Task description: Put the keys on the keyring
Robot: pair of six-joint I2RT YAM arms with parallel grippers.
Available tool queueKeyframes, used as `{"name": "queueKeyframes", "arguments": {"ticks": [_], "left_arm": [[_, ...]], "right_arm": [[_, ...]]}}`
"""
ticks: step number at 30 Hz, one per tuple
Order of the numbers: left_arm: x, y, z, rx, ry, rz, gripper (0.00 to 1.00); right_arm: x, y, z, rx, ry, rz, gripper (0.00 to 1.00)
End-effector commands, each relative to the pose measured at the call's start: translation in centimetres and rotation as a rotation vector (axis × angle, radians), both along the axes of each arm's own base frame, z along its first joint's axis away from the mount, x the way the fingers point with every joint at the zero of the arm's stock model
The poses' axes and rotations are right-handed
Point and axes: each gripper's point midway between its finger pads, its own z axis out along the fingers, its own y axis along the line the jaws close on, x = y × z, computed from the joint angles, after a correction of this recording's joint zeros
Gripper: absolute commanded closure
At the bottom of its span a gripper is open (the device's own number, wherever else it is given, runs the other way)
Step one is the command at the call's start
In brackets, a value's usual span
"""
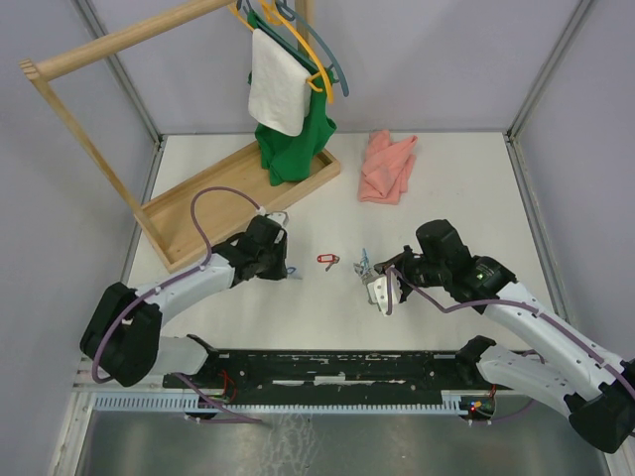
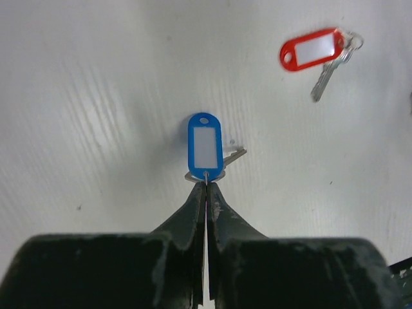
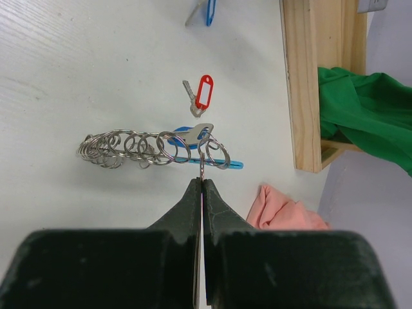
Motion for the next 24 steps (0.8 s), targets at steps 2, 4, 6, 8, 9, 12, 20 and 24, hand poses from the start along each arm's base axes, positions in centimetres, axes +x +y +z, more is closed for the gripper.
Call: {"name": "queueKeyframes", "arguments": {"ticks": [2, 4, 6, 8, 9, 12, 20, 24], "left_arm": [[-2.3, 2.8, 0.7, 0.196, 0.100, -0.062, 0.97], [-2.2, 2.1, 1.3, 0.219, 0.106, -0.097, 0.97], [-1.7, 1.5, 1.8, 0.254, 0.112, -0.133, 0.97], [-1.0, 1.3, 1.8, 0.306, 0.121, -0.156, 0.97], [-0.9, 1.4, 1.9, 0.351, 0.138, -0.169, 0.97], [-1.4, 2.5, 2.6, 0.489, 0.177, -0.192, 0.97], [-4.2, 2.9, 5.4, 0.381, 0.149, -0.190, 0.97], [-5.3, 3.2, 4.9, 0.394, 0.196, -0.203, 0.97]], "right_arm": [[-0.1, 0.5, 1.0, 0.037, -0.008, 0.011, 0.99], [-0.2, 0.5, 1.0, 0.035, -0.006, 0.009, 0.99], [-0.2, 0.4, 1.0, 0.033, -0.005, 0.006, 0.99], [-0.2, 0.3, 0.9, 0.030, -0.004, 0.002, 0.99], [-0.2, 0.3, 0.9, 0.029, -0.003, 0.002, 0.99], [-0.3, 0.2, 0.8, 0.028, 0.000, -0.001, 0.99], [-0.5, 0.8, 1.2, 0.051, 0.000, 0.019, 0.99], [-0.6, 0.8, 1.3, 0.055, -0.003, 0.018, 0.99]]}}
